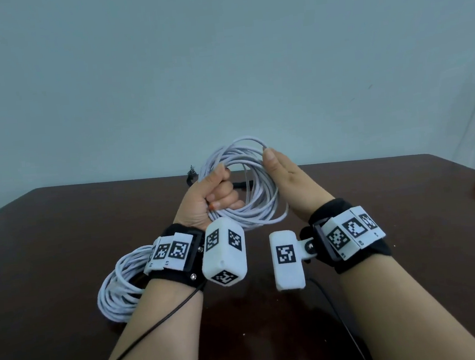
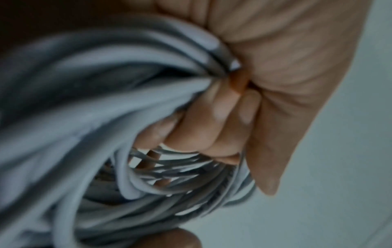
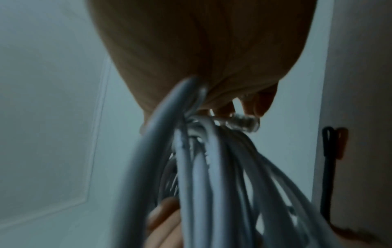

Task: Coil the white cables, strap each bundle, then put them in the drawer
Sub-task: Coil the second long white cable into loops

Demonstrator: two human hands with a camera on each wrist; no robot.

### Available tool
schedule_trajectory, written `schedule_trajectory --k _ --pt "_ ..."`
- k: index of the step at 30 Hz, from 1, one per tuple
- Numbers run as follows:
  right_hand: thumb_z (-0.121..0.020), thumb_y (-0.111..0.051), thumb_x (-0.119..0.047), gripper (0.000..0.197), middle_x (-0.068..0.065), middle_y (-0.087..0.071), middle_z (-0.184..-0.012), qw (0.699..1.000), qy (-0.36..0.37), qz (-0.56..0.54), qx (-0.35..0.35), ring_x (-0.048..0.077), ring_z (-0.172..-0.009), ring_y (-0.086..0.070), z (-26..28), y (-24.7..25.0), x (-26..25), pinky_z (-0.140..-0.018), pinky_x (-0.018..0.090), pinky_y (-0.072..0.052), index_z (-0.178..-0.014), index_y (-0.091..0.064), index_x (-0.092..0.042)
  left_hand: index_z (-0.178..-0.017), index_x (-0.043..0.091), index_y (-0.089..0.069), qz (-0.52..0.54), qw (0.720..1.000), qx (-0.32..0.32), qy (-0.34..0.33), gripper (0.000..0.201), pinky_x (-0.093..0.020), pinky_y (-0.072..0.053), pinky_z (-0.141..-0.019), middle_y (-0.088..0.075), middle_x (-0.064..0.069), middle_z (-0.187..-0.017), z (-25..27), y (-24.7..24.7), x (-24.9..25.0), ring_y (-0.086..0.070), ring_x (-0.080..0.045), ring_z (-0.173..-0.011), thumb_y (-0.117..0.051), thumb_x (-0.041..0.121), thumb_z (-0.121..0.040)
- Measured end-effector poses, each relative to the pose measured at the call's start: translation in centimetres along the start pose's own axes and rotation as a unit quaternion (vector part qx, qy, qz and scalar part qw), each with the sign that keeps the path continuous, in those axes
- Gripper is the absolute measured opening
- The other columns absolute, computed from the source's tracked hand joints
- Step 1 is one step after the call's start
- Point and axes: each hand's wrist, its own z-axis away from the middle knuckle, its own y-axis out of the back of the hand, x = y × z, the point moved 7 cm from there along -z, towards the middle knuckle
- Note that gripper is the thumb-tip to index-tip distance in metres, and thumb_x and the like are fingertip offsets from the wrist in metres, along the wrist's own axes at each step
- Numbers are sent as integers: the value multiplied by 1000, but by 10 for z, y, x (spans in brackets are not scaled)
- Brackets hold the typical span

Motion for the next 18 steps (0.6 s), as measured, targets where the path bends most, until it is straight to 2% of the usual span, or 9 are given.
schedule_trajectory --k 1,3,6,8,9,11,13,15,18 --pt "-93 -31 -59 41 -8 -62 -111 1000 15 -26 -7 4 -107 -57 3 -2 -6 -100 29 -42 -114 -55 -32 -65 13 -60 4 1000 -14 1 35 -18 -36 -45 -35 10 -36 1 -2 1 -35 -3 -30 -91 24 -54" --pt "-93 -36 -54 35 -6 -63 -106 997 40 -61 6 8 -101 -60 4 -1 -11 -95 29 -46 -110 -56 -31 -64 12 -59 2 1000 -20 -2 34 -19 -39 -45 -35 9 -35 3 -4 3 -35 -3 -30 -91 22 -55" --pt "-95 -49 -38 28 -4 -64 -101 994 58 -65 62 7 -91 -60 4 6 -14 -86 28 -48 -113 -60 -20 -58 15 -38 3 1000 -5 -11 51 -21 -41 -45 -33 8 -33 3 -1 5 -33 -5 -29 -89 16 -53" --pt "-89 -58 -43 49 -4 -60 -121 994 52 -91 30 2 -108 -57 4 1 -14 -93 22 -45 -131 -50 -18 -58 19 -25 0 1000 -16 -10 62 -21 -41 -44 -34 8 -32 4 -2 6 -34 -5 -28 -87 15 -55" --pt "-82 -64 -47 66 -3 -56 -129 991 51 -124 -5 5 -118 -53 4 -4 -16 -98 23 -43 -137 -43 -18 -56 19 -26 -11 999 -29 -9 60 -21 -40 -44 -35 9 -32 4 -4 7 -34 -5 -28 -86 16 -56" --pt "-73 -74 -32 75 -1 -61 -123 975 40 -204 -77 12 -117 -57 5 -13 -18 -94 27 -47 -137 -41 -12 -49 20 -31 -37 998 -48 -6 54 -21 -37 -45 -35 10 -31 5 -8 7 -34 -3 -28 -84 18 -56" --pt "-70 -74 -10 56 7 -67 -104 968 19 -227 -109 20 -101 -64 6 -17 -17 -85 31 -52 -121 -51 -5 -49 21 -28 -56 997 -55 0 56 -22 -36 -45 -36 10 -31 6 -10 7 -32 -3 -28 -84 20 -55" --pt "-69 -72 -5 35 13 -63 -84 977 -13 -199 -75 27 -80 -63 8 -14 -15 -73 32 -53 -100 -57 -2 -47 19 -33 -66 996 -62 2 49 -21 -36 -46 -36 10 -32 6 -12 6 -29 -3 -29 -81 19 -57" --pt "-81 -62 5 17 11 -57 -74 984 -51 -169 -25 22 -66 -57 9 -10 -5 -61 26 -49 -97 -58 2 -47 16 -33 -55 998 -11 0 37 -21 -39 -43 -33 10 -31 5 -7 5 -31 -3 -28 -66 10 -62"
